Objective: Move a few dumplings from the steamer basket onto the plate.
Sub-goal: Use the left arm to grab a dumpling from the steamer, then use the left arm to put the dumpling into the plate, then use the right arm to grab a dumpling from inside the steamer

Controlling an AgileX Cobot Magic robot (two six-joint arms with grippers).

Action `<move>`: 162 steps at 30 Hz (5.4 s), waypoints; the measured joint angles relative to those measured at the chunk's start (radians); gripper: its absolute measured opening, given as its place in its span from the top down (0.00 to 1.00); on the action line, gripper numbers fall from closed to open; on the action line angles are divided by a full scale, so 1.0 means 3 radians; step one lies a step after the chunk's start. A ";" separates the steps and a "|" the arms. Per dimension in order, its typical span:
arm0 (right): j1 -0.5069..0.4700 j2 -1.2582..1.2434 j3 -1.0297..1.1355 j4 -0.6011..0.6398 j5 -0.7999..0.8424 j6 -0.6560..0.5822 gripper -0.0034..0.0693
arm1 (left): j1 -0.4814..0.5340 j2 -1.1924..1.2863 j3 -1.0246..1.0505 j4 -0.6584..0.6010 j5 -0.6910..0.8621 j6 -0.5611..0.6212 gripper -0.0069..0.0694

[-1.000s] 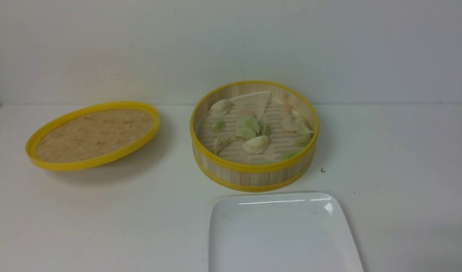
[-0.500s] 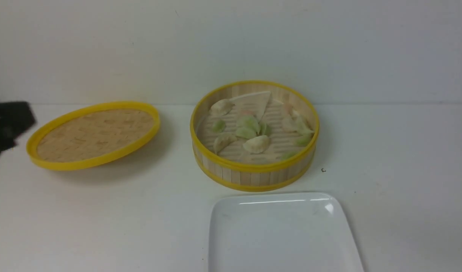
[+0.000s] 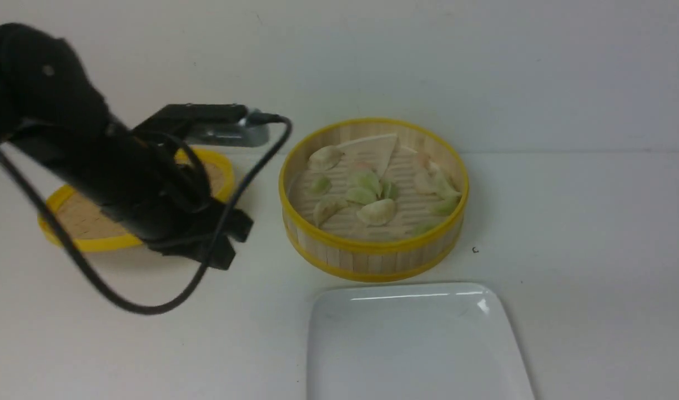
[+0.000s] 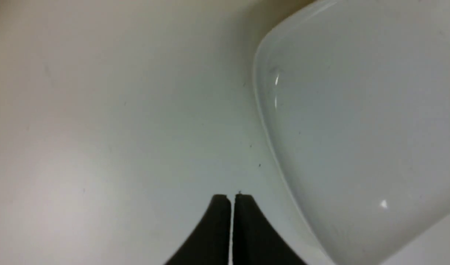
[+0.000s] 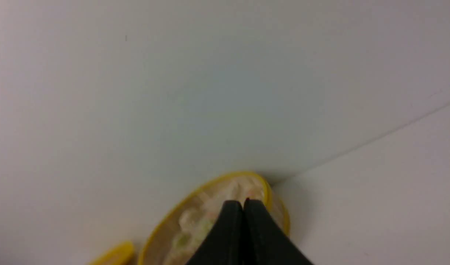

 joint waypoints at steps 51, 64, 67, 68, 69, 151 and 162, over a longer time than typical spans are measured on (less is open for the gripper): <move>0.0000 0.2062 -0.1184 0.0353 0.1442 -0.1322 0.97 | -0.0574 0.1701 -0.2929 0.0788 0.0545 -0.0407 0.68; 0.0000 0.2062 -0.1184 0.0363 0.1442 -0.1323 0.97 | -0.1359 0.1361 -0.1231 0.0375 0.0563 -0.0214 0.68; 0.0000 0.2062 -0.1184 0.0363 0.1442 -0.1323 0.97 | -0.1505 0.1571 -0.1139 0.0394 0.0522 -0.0187 0.68; 0.0000 0.2062 -0.1184 0.0363 0.1442 -0.1323 0.97 | -0.1517 0.1599 -0.1135 0.0398 0.0512 -0.0187 0.68; 0.0000 0.2062 -0.1184 0.0363 0.1429 -0.1323 0.97 | -0.1549 0.1673 -0.1135 0.0398 0.0461 -0.0183 0.68; 0.1260 0.7012 -0.5474 -0.0815 0.1747 -0.1106 0.95 | -0.1110 -0.1613 0.0713 0.0976 0.0549 -0.1263 0.92; 0.1266 0.6818 -0.5474 -0.0669 0.1933 -0.1169 0.91 | -0.1110 -0.1613 0.0713 0.0978 0.0448 -0.1256 0.92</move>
